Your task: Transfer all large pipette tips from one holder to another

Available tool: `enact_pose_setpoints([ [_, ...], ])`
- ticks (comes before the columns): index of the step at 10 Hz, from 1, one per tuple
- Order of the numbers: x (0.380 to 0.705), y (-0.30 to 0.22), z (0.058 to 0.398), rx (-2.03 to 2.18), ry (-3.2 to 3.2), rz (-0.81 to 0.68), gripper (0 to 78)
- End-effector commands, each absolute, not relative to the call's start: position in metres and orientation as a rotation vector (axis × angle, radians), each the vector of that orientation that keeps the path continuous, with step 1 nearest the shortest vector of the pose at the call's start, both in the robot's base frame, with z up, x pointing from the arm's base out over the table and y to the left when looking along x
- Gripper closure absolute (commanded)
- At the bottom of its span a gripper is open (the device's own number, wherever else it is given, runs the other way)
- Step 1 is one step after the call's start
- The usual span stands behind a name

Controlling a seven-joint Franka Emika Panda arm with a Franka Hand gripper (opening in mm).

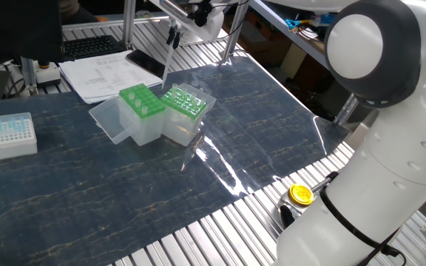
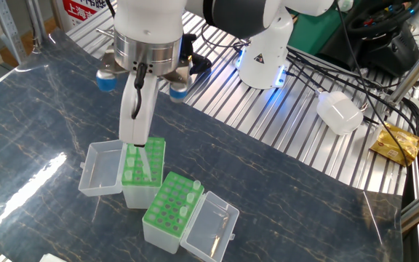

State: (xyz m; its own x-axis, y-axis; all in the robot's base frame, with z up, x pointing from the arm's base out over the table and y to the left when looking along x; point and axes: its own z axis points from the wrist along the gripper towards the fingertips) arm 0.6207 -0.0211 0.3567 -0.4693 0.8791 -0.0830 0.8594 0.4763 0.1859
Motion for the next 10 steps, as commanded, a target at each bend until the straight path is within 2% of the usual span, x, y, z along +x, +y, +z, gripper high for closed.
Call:
enact_pose_setpoints([
  [1, 0.6212, -0.0212, 0.3582, 1.565, 2.512, 0.157, 76.4],
  [10, 0.6212, -0.0212, 0.3582, 1.397, 2.659, 0.14, 76.4],
])
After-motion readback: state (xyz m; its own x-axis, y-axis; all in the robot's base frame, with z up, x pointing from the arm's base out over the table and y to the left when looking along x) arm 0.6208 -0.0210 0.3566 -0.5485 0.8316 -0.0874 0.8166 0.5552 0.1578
